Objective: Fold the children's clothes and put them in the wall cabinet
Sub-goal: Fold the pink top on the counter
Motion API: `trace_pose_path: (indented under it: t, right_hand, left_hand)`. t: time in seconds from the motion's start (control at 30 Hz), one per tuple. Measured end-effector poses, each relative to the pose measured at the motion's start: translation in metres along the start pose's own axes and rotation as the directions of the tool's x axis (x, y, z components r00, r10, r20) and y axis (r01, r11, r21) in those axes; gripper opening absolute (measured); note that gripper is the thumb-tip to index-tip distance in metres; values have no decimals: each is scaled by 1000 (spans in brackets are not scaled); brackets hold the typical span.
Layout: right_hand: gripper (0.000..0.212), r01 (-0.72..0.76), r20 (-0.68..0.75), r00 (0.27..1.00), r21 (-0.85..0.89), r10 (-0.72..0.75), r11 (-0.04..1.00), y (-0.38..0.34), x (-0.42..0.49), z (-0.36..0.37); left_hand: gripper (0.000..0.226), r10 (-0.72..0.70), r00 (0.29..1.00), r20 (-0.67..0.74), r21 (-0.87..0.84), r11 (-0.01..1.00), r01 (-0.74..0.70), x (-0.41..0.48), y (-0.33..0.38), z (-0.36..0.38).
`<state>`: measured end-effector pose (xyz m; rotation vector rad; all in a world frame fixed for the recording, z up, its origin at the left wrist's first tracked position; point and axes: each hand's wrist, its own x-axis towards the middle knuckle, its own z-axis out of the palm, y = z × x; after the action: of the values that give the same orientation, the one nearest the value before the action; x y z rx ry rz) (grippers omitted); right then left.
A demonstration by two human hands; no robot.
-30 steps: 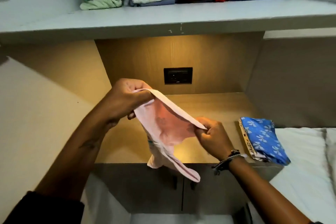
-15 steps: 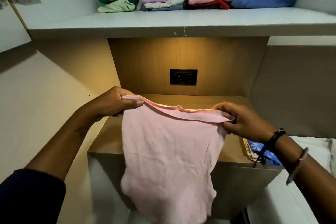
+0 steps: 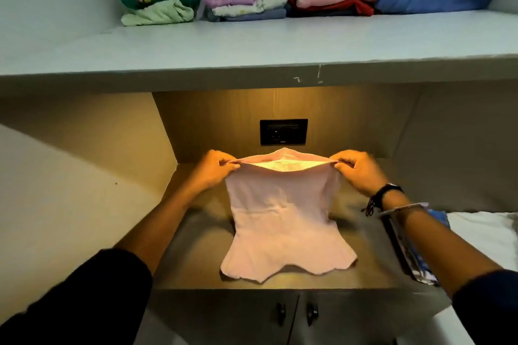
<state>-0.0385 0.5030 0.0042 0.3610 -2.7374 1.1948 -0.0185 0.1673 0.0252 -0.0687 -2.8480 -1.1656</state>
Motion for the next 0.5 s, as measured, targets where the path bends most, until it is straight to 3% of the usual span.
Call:
trace_pose_path:
  t: [0.1,0.17,0.27,0.33,0.5]
  right_hand:
    - [19,117,-77,990,-57,-121,991,20,-42,20]
    - [23,175,-20,983,-172,-181,969,45,-77,37]
    - [25,117,253,967,-394,-14,912,74,-120,61]
    - [30,110,374,924,-453,77,885,89,-135,72]
    - [21,25,291,948,-470,128,883,89,-138,68]
  left_hand:
    - [16,48,998,-46,10,999,-48,-34,-37,26]
    - [19,32,999,13,43,999,-33,-68,-66,50]
    - [36,37,966,254,394,909,-138,-104,-105,82]
    - [40,13,918,397,509,829,-232,-116,-121,95]
    - [49,117,928,354,443,853,-276,-125,-131,84]
